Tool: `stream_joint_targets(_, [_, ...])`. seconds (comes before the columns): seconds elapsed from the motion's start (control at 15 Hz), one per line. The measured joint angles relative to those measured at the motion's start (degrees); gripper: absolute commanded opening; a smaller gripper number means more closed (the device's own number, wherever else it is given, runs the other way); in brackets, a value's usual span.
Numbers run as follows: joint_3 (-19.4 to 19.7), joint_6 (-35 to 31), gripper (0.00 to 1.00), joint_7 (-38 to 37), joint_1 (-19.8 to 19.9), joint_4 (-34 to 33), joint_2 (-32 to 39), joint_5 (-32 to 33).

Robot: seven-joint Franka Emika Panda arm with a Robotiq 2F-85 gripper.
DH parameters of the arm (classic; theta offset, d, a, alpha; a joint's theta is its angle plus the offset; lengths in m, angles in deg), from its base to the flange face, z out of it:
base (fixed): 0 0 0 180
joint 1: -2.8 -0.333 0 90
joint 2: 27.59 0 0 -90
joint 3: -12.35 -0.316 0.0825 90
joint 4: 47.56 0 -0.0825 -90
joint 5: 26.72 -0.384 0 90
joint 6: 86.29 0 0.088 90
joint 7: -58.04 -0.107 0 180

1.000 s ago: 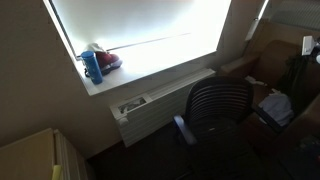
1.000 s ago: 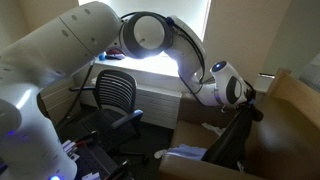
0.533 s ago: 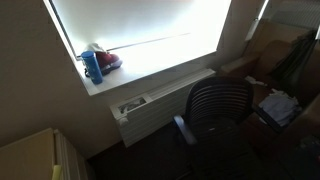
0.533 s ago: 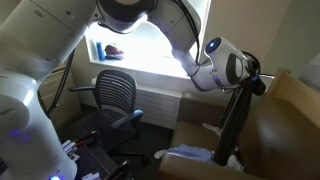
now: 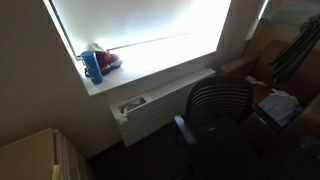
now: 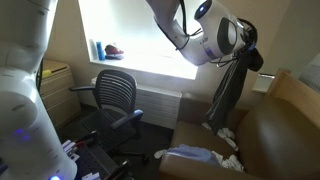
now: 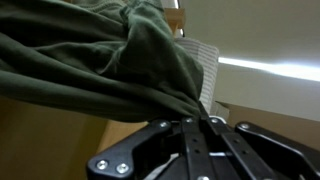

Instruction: Remove the dark grey clothing from the sofa and place it on the backrest of the black chair, return the clothing to the sofa

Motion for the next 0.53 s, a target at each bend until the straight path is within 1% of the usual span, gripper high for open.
stream_joint_targets(0.07, [0.0,0.0,0.01,0.2,0.0,0.7,-0.2,0.0])
stream_joint_targets(0.2, [0.0,0.0,0.01,0.3,0.0,1.1,-0.1,0.0])
stream_joint_targets(0.27, [-0.8,0.5,0.01,0.1,0.7,1.1,0.2,0.0])
stream_joint_targets(0.33, [-2.8,0.7,0.01,-0.1,2.4,1.1,0.7,1.0])
stream_joint_targets(0.47, [-8.1,0.0,0.01,0.0,6.1,1.2,2.5,6.1])
stream_joint_targets(0.53, [-10.5,-0.1,0.01,0.3,7.0,1.2,3.6,8.3])
